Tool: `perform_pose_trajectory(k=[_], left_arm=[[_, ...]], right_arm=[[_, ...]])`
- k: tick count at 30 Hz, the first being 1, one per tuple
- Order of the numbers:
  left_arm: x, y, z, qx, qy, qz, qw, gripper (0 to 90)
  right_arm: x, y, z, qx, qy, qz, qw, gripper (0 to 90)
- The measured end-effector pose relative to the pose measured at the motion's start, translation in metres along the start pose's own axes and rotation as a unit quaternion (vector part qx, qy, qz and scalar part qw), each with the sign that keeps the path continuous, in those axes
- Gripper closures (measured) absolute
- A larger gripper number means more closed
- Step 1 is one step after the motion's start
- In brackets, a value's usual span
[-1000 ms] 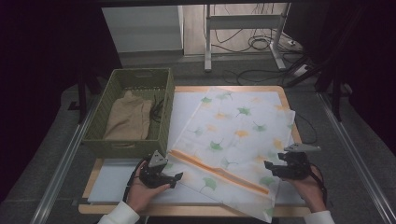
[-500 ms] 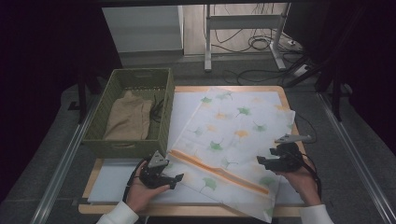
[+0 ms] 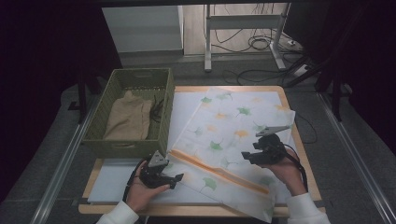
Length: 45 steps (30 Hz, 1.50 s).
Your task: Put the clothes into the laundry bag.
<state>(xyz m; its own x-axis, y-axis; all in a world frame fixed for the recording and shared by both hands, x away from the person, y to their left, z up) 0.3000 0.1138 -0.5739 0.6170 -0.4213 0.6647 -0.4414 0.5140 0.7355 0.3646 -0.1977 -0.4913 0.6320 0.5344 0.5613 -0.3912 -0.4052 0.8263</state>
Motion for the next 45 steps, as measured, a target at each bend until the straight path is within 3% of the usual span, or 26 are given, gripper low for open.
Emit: perform_pose_trajectory(k=[11,21,33,45], left_arm=[[0.0,0.002,-0.001,0.005,0.003,0.004,1.0,19.1],[0.001,0.0,0.0,0.006,-0.002,0.0,1.0,19.1],[0.0,-0.001,0.001,0.004,0.002,-0.001,1.0,19.2],[0.0,-0.002,0.001,0.007,0.0,-0.003,1.0,19.2]], right_arm=[[0.022,-0.019,-0.025,0.018,0.035,-0.015,0.9991,39.6],[0.016,-0.031,-0.035,0.035,0.051,-0.032,0.9976,41.8],[0.019,-0.056,-0.059,0.066,0.084,-0.071,0.9918,45.3],[0.017,-0.07,-0.069,0.062,0.102,-0.097,0.9882,47.2]])
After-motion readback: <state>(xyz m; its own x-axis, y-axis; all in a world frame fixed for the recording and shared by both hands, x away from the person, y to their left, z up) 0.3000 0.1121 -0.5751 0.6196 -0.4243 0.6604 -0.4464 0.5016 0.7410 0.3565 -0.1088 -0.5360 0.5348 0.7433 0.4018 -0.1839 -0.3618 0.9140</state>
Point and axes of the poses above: each handheld gripper's, and its own axes: y roughly backward along the jaws, x roughly out of its top, z roughly to its right, the point moved 6 cm from there along -y, roughly forward along the jaws, and after that the axes turned 6 degrees about -z, right-handed, at the moved point
